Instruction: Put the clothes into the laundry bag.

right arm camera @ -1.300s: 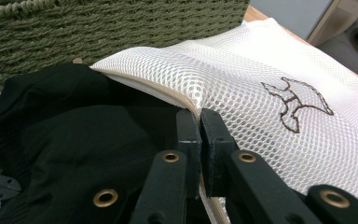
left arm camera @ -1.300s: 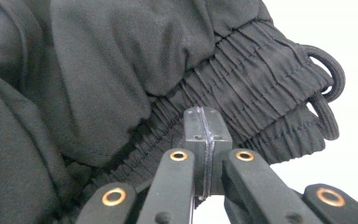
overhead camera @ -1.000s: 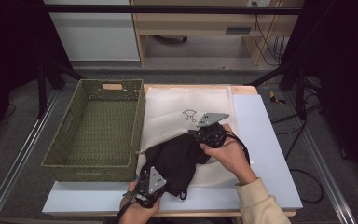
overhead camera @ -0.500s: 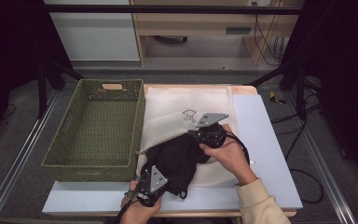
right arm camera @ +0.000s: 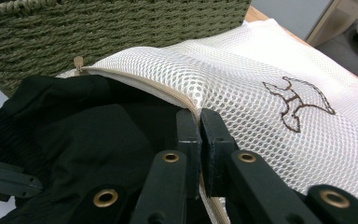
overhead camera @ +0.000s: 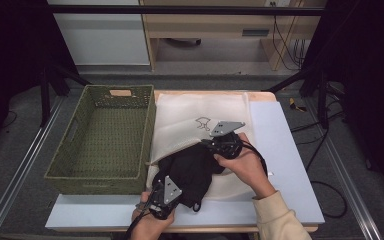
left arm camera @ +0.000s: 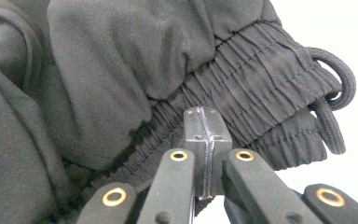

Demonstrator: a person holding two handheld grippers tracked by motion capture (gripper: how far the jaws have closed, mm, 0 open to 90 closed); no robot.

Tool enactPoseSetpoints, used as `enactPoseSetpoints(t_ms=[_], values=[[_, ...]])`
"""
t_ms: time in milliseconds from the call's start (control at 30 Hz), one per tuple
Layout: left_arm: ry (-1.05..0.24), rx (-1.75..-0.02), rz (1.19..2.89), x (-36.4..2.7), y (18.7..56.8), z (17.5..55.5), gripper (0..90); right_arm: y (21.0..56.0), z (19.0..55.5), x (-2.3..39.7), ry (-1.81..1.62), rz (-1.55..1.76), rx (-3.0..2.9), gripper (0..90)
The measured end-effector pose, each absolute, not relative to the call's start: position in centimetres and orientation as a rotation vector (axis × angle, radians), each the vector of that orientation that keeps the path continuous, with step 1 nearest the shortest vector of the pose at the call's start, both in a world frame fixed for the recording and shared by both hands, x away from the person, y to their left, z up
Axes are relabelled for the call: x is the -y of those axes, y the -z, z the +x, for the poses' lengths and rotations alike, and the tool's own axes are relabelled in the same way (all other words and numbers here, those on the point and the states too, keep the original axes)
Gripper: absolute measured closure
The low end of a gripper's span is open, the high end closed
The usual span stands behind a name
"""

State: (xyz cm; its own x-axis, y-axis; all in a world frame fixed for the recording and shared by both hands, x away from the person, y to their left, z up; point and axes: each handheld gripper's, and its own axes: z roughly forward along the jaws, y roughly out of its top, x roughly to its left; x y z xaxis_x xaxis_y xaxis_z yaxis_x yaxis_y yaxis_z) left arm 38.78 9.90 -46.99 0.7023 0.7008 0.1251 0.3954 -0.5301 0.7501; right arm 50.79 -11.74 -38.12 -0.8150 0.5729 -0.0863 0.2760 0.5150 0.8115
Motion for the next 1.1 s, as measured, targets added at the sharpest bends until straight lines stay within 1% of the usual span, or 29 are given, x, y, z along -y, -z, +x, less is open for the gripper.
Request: enactPoseSetpoints(t_ms=[1100], values=[[-0.557, -0.804, 2.228, -7.7, 46.9, 41.5, 89.9, 38.3, 50.9, 11.8, -1.199, 0.708, -2.423, 87.4]])
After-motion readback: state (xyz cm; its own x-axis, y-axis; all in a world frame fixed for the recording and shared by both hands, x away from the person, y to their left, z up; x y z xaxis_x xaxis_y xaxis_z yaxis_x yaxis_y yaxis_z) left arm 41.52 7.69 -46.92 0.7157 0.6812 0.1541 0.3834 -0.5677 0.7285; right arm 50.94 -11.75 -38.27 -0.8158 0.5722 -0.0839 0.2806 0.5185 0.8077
